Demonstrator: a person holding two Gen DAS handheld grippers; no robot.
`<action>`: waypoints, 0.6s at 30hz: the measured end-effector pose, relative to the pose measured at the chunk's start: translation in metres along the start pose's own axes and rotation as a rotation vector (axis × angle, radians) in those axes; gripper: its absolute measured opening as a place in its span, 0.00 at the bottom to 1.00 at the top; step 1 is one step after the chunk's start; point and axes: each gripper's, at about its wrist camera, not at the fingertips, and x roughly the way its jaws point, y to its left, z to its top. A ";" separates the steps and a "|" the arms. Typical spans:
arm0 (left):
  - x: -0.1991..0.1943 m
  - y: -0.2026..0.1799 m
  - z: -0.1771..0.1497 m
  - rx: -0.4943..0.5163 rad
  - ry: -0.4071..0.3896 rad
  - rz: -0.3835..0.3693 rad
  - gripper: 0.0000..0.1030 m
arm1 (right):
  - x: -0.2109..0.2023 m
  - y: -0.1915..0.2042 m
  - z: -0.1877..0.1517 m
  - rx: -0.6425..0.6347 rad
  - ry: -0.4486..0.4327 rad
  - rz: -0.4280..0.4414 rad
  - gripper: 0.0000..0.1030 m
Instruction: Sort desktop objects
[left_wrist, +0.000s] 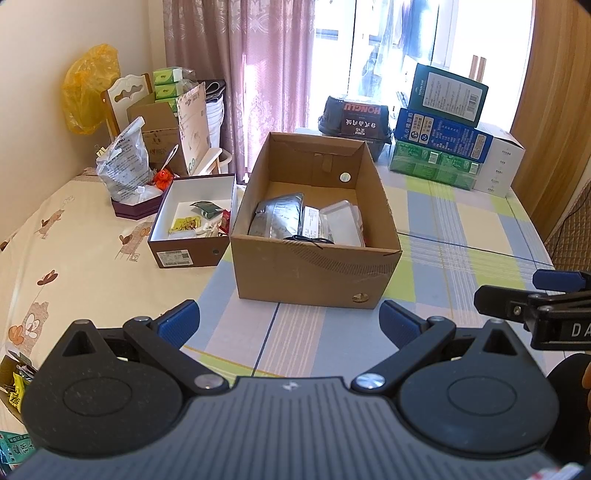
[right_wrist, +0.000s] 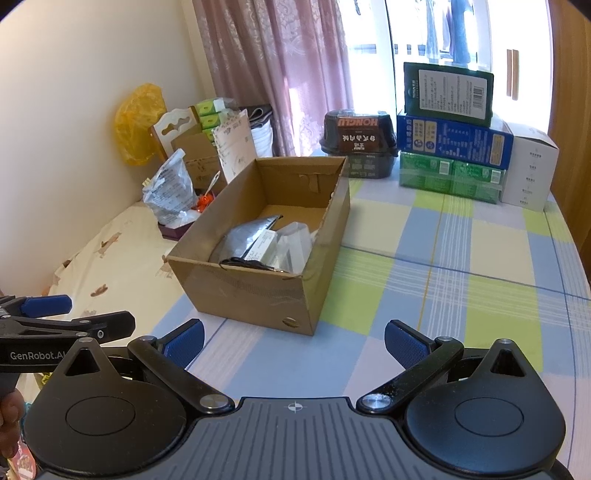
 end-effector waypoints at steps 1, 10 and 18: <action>0.001 -0.001 0.000 0.001 0.001 0.001 0.99 | 0.000 -0.001 0.000 0.000 0.000 -0.001 0.98; 0.006 -0.002 -0.001 -0.001 0.009 -0.001 0.99 | 0.004 -0.003 -0.001 0.003 0.005 -0.001 0.98; 0.008 -0.002 -0.003 -0.005 0.000 -0.026 0.99 | 0.007 -0.004 -0.004 0.007 0.011 -0.006 0.98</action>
